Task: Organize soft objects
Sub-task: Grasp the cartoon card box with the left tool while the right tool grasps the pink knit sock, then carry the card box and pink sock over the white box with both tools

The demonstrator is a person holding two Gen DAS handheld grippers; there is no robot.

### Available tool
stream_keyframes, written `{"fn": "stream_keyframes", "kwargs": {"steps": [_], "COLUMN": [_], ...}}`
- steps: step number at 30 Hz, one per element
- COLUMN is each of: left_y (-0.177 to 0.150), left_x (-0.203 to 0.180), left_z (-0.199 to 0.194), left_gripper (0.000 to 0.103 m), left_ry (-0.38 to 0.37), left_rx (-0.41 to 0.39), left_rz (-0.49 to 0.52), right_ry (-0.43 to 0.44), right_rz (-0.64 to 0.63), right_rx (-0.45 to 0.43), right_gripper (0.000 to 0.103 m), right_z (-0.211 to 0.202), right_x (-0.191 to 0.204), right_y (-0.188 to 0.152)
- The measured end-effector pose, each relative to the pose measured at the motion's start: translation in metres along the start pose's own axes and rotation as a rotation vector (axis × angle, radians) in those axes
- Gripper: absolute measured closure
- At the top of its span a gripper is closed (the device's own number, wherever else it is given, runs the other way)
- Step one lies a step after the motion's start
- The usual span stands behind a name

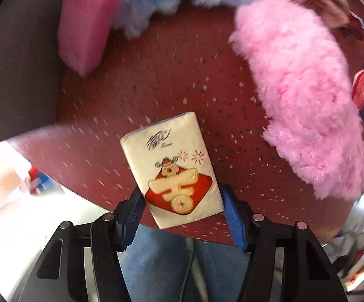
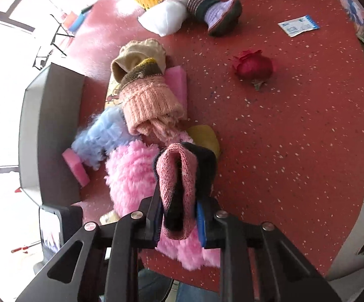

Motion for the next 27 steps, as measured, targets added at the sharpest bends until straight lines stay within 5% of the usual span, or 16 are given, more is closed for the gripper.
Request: {"fn": "stream_keyframes", "kwargs": {"steps": [9, 16, 25, 27], "left_y": [0.003, -0.005, 0.015, 0.016], "left_x": [-0.013, -0.037, -0.069, -0.071], "left_z": [-0.043, -0.084, -0.123, -0.125], "left_gripper": [0.046, 0.046, 0.046, 0.046], "left_ry": [0.088, 0.105, 0.105, 0.091], "left_rx": [-0.215, -0.265, -0.312, -0.309], "left_rz": [0.285, 0.360, 0.377, 0.368], "right_ry": [0.006, 0.013, 0.016, 0.006], "right_rz": [0.012, 0.020, 0.066, 0.098], "right_rx": [0.037, 0.056, 0.017, 0.012], "right_gripper": [0.079, 0.079, 0.078, 0.056], "right_z": [-0.004, -0.022, -0.033, -0.032], "right_x": [-0.006, -0.004, -0.015, -0.027], "right_y": [-0.045, -0.075, -0.070, -0.068]}}
Point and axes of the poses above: each gripper's, at about its wrist camera, not at the fingertips, and z roughly the way its jaws point, x to its left, y to its top, the point moved 9 cm from there along z, roughly the way its jaws point, and after that the axes turned 2 degrees about y, right-handed, at the moved point
